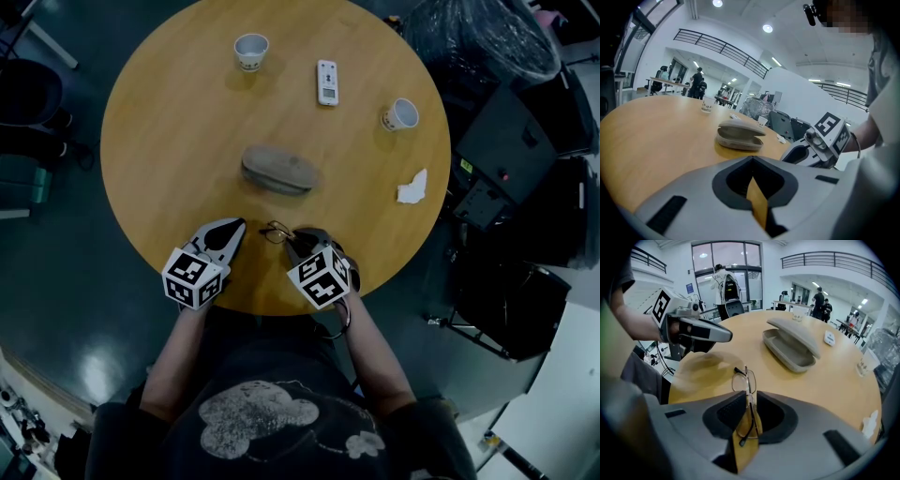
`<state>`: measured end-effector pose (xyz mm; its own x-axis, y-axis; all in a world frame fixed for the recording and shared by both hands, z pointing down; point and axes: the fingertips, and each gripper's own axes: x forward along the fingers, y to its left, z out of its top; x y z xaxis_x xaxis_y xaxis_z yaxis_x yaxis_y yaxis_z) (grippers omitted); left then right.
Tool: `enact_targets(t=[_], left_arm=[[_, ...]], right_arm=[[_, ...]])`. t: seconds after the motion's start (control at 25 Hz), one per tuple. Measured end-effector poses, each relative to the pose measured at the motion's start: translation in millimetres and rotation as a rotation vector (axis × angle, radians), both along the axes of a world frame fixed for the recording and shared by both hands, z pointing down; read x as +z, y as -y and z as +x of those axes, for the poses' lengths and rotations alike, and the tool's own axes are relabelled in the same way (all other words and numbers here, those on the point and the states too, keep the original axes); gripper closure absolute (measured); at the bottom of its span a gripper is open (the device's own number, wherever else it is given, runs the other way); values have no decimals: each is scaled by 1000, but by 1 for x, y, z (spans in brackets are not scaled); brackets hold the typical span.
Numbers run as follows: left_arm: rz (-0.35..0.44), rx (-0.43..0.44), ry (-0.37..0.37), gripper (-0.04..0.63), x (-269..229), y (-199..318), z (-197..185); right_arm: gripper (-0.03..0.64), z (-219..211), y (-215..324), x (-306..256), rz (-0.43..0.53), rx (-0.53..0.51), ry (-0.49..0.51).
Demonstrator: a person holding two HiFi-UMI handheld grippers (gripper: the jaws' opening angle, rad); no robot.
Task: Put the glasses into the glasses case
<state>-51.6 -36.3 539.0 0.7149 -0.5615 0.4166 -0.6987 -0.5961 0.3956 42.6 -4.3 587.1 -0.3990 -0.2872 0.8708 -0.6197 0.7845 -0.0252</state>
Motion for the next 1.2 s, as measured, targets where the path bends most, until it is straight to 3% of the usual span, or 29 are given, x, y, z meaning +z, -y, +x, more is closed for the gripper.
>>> enact_targets(t=[0.6,1.2], left_arm=[[-17,4,-4,594,4,4,0],[3,-8,-10,594,-1,18,-4]], right_arm=[[618,-2,0,6,-135,1,24],[629,-4,3,-10,-104,15,81]])
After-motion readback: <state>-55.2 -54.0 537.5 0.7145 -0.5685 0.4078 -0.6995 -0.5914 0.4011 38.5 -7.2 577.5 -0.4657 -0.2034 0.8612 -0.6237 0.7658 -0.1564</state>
